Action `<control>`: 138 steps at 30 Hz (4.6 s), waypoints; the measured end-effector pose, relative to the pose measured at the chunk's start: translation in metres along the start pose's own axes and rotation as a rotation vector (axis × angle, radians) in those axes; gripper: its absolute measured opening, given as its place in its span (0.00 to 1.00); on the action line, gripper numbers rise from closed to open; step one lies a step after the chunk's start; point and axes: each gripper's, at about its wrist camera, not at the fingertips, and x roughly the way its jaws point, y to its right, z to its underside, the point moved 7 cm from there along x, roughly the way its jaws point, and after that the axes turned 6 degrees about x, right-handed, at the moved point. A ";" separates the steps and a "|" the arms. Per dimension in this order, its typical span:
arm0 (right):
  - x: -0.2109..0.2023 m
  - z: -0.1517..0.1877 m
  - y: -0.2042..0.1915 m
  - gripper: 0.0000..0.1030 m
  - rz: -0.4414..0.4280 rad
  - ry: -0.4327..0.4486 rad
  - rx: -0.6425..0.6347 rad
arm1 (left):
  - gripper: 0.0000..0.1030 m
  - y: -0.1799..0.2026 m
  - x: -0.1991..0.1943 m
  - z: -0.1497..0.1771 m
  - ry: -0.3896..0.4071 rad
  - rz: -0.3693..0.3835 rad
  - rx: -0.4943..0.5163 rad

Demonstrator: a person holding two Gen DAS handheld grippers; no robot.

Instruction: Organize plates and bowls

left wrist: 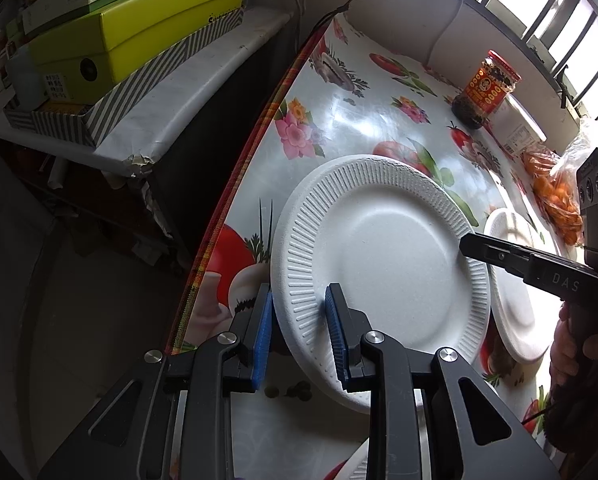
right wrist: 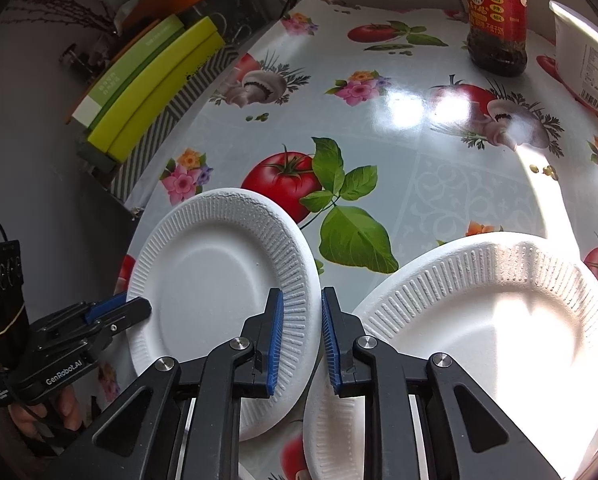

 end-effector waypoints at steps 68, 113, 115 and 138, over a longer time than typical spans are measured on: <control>-0.088 0.104 -0.011 0.18 -0.025 0.024 0.008 | 0.27 0.040 -0.072 0.076 0.035 0.022 0.045; -0.080 0.158 -0.010 0.20 0.008 -0.019 -0.028 | 0.27 0.042 -0.068 0.134 -0.036 0.017 0.041; -0.078 0.158 -0.009 0.20 0.013 -0.020 -0.030 | 0.27 0.042 -0.067 0.134 -0.035 0.019 0.036; -0.076 0.158 -0.010 0.32 0.022 -0.015 -0.033 | 0.33 0.044 -0.067 0.135 -0.034 0.003 0.053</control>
